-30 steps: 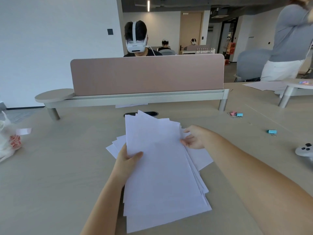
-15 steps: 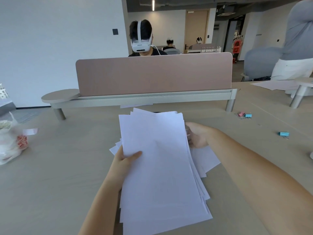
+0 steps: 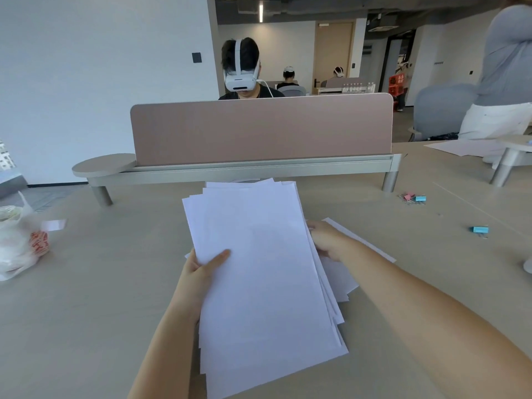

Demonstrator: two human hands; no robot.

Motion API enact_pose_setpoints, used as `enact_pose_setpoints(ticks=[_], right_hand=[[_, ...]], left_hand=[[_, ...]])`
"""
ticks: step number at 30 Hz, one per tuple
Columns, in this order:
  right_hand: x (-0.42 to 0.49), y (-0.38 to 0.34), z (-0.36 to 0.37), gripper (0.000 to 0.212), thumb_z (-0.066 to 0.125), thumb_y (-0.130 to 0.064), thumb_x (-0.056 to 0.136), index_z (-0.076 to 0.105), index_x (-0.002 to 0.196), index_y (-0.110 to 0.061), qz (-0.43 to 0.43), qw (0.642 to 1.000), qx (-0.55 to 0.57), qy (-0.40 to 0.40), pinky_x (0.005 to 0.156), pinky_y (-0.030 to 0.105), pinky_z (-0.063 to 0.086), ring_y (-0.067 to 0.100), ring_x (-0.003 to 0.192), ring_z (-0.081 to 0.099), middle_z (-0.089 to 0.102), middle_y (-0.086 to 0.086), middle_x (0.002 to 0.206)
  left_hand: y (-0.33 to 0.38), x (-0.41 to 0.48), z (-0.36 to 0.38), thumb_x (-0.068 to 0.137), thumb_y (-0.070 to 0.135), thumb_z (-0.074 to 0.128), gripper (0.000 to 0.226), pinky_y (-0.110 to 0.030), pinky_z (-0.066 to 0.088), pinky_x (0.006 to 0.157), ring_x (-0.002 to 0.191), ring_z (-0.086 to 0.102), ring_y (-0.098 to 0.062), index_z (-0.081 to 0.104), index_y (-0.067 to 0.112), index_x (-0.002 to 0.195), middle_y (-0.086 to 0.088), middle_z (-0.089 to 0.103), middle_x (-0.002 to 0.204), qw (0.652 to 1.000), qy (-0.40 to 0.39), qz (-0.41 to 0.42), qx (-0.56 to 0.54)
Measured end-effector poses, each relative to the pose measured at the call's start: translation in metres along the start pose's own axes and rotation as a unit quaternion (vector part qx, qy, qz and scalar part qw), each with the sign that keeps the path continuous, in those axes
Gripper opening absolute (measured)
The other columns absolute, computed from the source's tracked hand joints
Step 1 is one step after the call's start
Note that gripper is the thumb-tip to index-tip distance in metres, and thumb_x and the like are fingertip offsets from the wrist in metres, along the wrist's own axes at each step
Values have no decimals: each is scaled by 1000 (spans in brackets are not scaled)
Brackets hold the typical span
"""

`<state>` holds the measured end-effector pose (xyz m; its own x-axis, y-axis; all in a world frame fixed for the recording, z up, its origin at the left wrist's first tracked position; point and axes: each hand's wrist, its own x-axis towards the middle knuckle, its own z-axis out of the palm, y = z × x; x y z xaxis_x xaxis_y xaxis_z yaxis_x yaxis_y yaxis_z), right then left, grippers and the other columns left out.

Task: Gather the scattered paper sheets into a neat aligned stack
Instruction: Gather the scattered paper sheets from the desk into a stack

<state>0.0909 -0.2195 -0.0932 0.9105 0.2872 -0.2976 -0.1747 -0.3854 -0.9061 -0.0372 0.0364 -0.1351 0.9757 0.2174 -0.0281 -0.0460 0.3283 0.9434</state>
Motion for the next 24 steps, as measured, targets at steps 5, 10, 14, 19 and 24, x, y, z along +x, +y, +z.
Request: enact_pose_setpoints(ticks=[5, 10, 14, 19, 24], right_hand=[[-21, 18, -33, 40, 49, 0, 102, 68, 127, -24, -39, 995, 79, -47, 72, 27, 61, 18, 86, 77, 80, 1, 105], [-36, 40, -32, 46, 50, 2, 101, 66, 134, -25, -51, 981, 164, -85, 71, 29, 59, 22, 79, 71, 78, 9, 109], [-43, 38, -18, 44, 52, 0, 101, 68, 133, -26, -55, 980, 159, -110, 75, 32, 56, 31, 93, 62, 72, 23, 125], [-42, 28, -37, 27, 63, -12, 99, 75, 123, -13, -11, 988, 151, -15, 106, 32, 48, 22, 128, 59, 65, 4, 141], [-38, 27, -46, 32, 69, -11, 95, 57, 125, -9, 95, 952, 268, 114, 112, 48, 44, 32, 128, 51, 42, 18, 143]], left_hand=[[-8, 8, 1, 95, 15, 80, 27, -46, 67, 81, 107, 80, -39, 76, 13, 122, -16, 78, 131, 998, 48, 10, 45], [-11, 9, 6, 86, 26, 84, 48, -59, 63, 96, 112, 78, -42, 70, 12, 131, -17, 79, 130, 997, 44, 30, 47], [-9, 5, 7, 96, 16, 79, 48, -56, 64, 89, 110, 78, -41, 60, 14, 140, -15, 78, 130, 1000, 20, 16, 2], [-12, 1, 4, 97, 11, 76, 40, -58, 61, 97, 108, 77, -40, 66, 15, 135, -15, 79, 127, 999, 21, -3, 32], [-19, 6, 1, 90, 16, 76, 36, -49, 65, 87, 100, 82, -32, 73, 14, 126, -13, 83, 121, 994, 24, 10, 108]])
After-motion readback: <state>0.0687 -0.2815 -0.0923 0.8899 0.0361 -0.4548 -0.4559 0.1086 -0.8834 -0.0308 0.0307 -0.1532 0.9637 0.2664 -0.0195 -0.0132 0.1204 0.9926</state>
